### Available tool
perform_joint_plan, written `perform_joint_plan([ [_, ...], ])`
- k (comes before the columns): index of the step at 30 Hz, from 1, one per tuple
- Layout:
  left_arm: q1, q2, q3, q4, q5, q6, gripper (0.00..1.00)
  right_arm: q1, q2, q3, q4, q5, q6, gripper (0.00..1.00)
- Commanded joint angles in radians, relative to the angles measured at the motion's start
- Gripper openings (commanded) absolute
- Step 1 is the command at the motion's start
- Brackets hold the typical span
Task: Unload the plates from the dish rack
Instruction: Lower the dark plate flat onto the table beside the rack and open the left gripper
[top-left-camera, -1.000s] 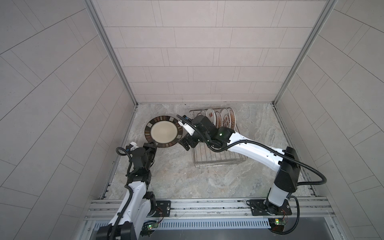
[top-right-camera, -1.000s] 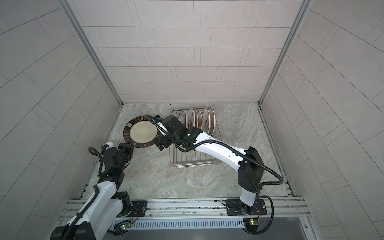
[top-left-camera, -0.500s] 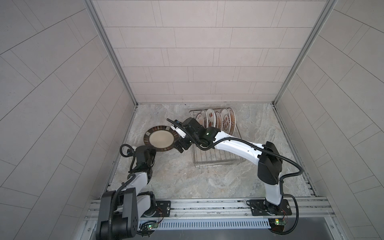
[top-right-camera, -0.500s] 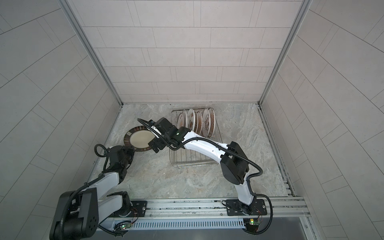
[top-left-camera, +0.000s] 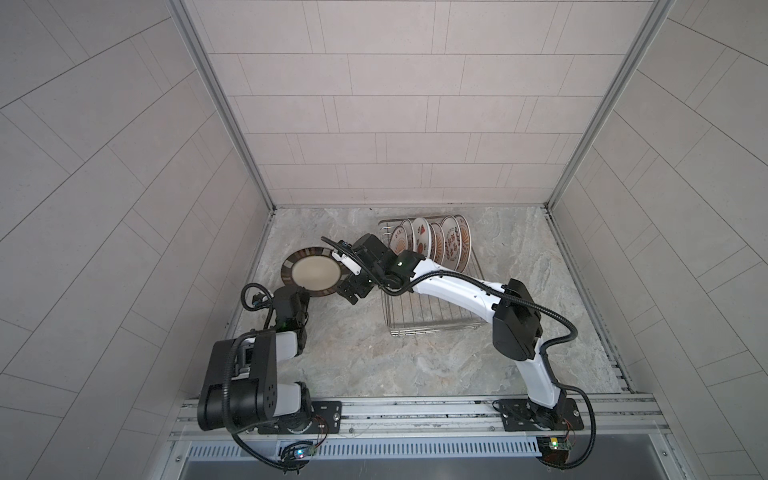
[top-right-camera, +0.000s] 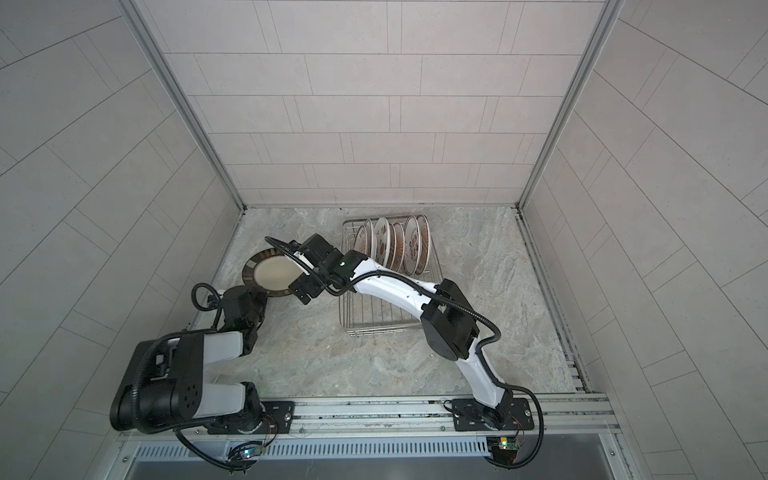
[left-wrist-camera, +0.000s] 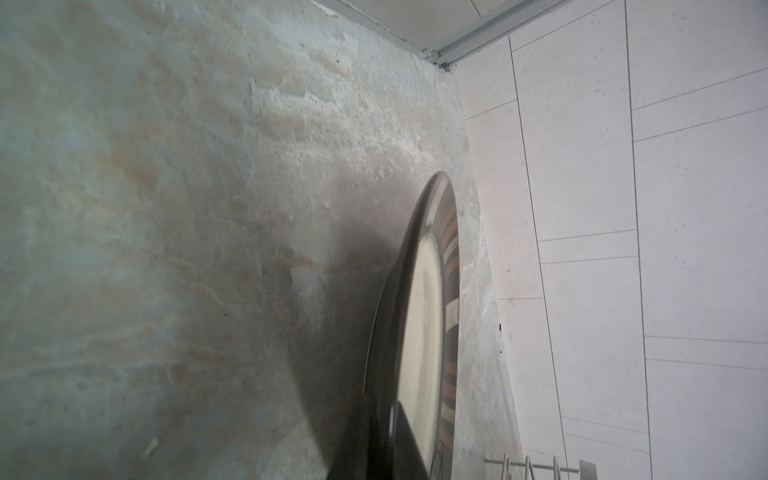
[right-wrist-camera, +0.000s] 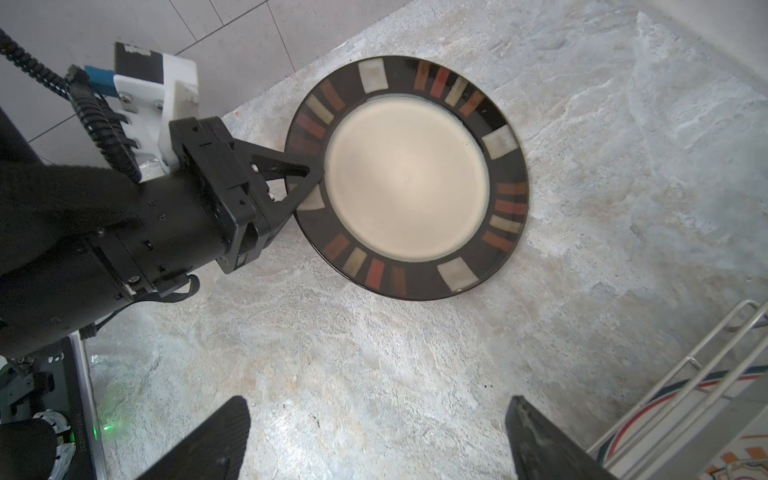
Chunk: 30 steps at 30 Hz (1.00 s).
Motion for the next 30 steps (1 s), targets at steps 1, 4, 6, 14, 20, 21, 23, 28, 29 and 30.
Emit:
perform_joint_plan([
  [1,0.01,0.053,0.043,0.158,-0.068,0.01,0.0,0.004,0.037,0.056,-0.032,0.0,-0.017,0.97],
  [4,0.014,0.119,0.103,0.147,-0.041,0.023,0.0,0.003,0.072,0.095,-0.05,-0.001,-0.017,0.97],
  [6,0.015,0.167,0.111,0.175,-0.042,0.024,0.0,0.001,0.084,0.104,-0.05,0.001,-0.015,0.97],
  [14,0.026,0.352,0.134,0.321,-0.006,0.005,0.12,-0.008,0.101,0.11,-0.043,0.004,-0.013,0.97],
  [20,0.027,0.378,0.139,0.326,-0.011,0.018,0.23,-0.009,0.105,0.109,-0.045,0.009,-0.012,0.97],
  [21,0.027,0.375,0.138,0.32,-0.015,0.022,0.26,-0.009,0.105,0.109,-0.044,0.009,-0.011,0.97],
  [23,0.029,0.362,0.137,0.295,-0.019,0.028,0.3,-0.009,0.105,0.109,-0.044,0.007,-0.011,0.97],
  [28,0.037,0.349,0.123,0.289,-0.023,0.025,0.36,-0.009,0.103,0.109,-0.045,0.006,-0.007,0.97],
  [29,0.038,0.346,0.122,0.287,-0.024,0.026,0.4,-0.009,0.101,0.109,-0.046,0.006,-0.006,0.97],
  [30,0.037,0.343,0.12,0.285,-0.027,0.027,0.43,-0.009,0.1,0.107,-0.048,0.006,-0.006,0.97],
])
